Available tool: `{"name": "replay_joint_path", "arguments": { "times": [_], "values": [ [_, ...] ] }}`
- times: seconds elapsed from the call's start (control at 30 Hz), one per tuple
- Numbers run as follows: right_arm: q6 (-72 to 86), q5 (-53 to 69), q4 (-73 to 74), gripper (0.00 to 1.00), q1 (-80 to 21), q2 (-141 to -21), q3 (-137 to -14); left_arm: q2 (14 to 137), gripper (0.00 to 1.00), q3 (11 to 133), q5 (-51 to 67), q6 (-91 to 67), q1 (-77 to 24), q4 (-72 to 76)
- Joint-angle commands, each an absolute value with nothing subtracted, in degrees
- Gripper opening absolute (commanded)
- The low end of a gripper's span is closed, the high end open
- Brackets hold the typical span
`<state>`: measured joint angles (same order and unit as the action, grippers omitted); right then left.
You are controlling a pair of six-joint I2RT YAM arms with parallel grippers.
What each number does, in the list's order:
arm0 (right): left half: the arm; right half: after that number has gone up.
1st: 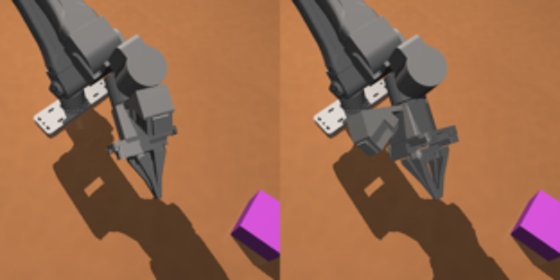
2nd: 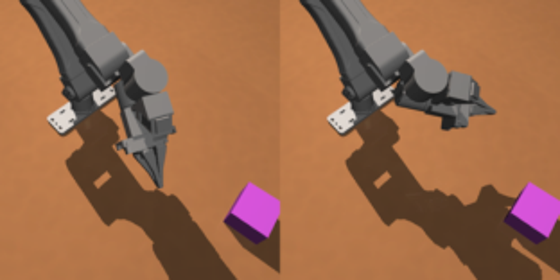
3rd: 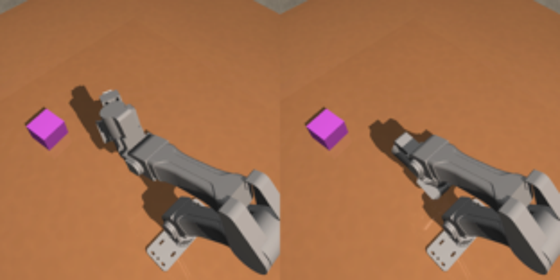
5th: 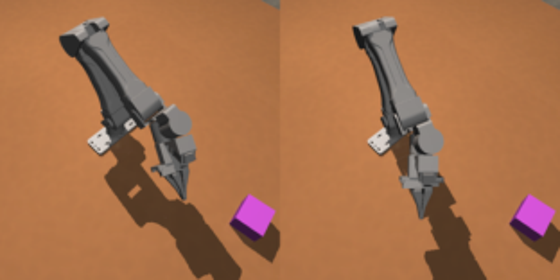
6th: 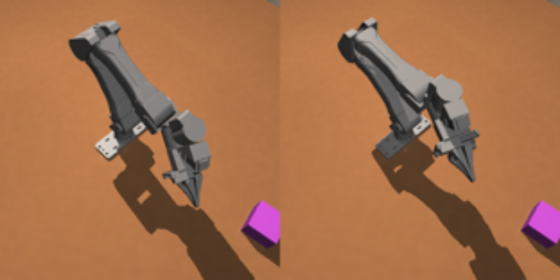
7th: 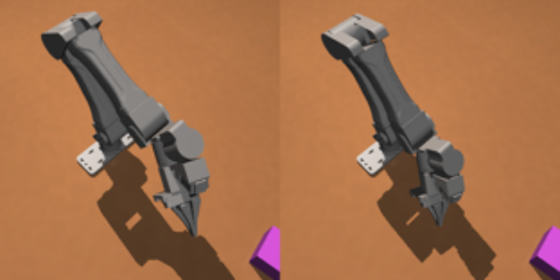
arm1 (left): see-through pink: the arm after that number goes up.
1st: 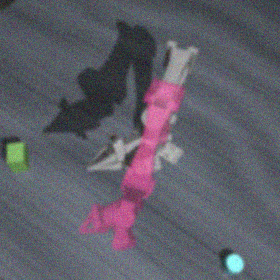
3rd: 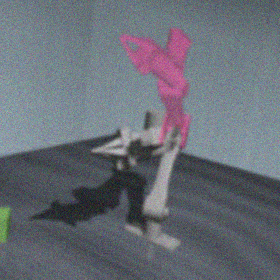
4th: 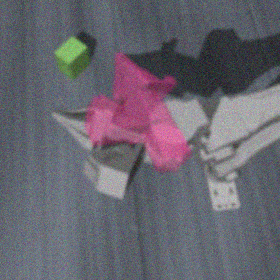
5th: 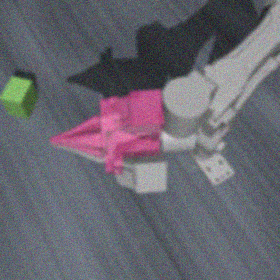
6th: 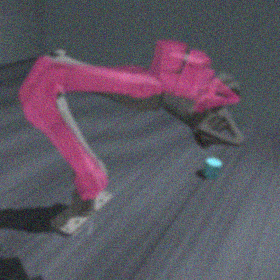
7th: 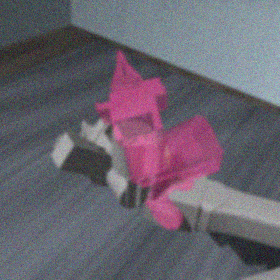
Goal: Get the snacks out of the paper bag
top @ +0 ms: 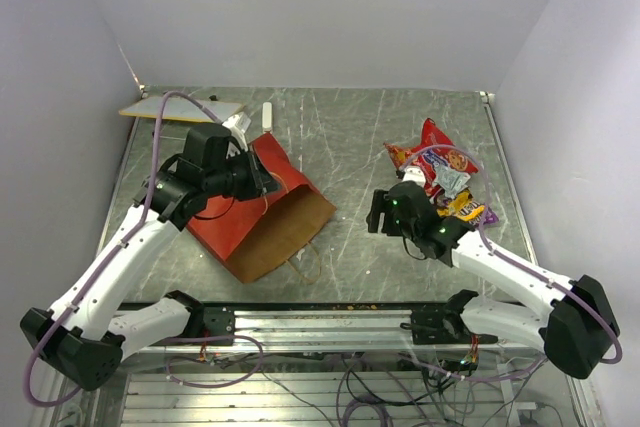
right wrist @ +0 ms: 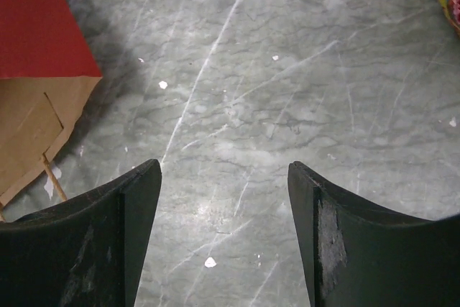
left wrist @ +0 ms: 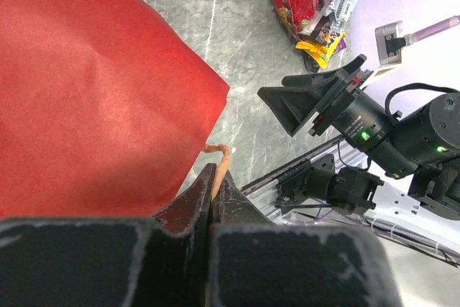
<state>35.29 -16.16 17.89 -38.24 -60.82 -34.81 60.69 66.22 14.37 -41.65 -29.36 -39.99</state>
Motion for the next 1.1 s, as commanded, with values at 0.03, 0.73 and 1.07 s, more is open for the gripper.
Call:
{"name": "replay_joint_path", "arguments": {
  "times": [0.03, 0.73, 1.07],
  "values": [
    [29.9, -15.8, 12.5, 0.71, -39.8, -60.8, -36.1, 58.8, 0.07, 63.7, 17.1, -45.4, -29.6, -38.3],
    [10.6, -9.9, -16.4, 0.74, -53.4, -71.4, -42.9, 54.5, 0.07, 65.7, 10.1, -53.5, -29.6, -45.9],
    [-3.3, -7.3, -12.0, 0.73, -60.2, -68.5, -44.0, 56.8, 0.07, 69.7, 8.3, -49.5, -29.6, -49.0]
  ]
}}
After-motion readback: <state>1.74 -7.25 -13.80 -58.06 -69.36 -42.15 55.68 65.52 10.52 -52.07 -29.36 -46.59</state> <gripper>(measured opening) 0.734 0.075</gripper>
